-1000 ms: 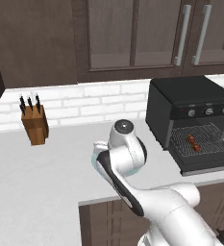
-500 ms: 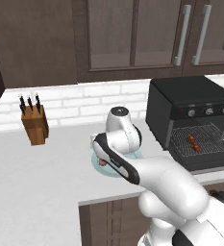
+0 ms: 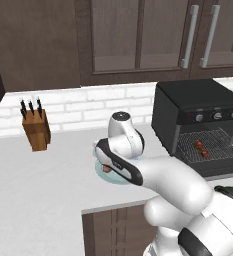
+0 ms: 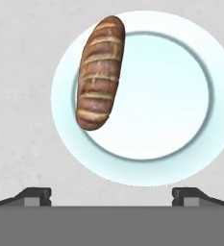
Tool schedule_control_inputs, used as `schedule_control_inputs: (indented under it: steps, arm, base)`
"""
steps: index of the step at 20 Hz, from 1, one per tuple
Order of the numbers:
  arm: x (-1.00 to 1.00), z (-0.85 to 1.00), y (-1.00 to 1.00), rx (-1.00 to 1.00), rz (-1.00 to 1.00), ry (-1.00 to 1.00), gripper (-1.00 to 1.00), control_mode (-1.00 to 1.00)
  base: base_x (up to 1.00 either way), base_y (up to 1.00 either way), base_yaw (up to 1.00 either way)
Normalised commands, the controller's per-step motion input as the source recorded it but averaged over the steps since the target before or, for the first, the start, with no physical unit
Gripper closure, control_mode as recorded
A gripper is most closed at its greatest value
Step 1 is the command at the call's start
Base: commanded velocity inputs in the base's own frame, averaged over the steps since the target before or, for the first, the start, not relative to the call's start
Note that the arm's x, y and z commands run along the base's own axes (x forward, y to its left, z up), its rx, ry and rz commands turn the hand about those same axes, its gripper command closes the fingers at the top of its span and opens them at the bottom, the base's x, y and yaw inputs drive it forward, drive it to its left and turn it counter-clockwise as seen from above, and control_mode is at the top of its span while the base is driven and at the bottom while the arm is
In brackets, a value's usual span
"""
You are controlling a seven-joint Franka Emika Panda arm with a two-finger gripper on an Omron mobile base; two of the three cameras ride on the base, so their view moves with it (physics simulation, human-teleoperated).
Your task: Pick up the kebab skewer and baguette bread, and place them inside the toaster oven. Close the toaster oven door and start by setting the timer.
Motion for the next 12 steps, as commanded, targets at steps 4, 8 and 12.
schedule_control_inputs:
  steps: [4,8,12]
  arm:
    - [0.0,-0.36,-0.01,0.0,0.0,0.0,-1.0,-1.0]
    - [0.0,-0.27,0.0,0.0,0.0,0.0,-1.0,-1.0]
    - [0.1,-0.23,0.0,0.0,0.0,0.0,-1.0,-1.0]
  base:
    - [0.0,0.0,0.0]
    - [0.0,0.0,0.0]
    - [0.0,0.0,0.0]
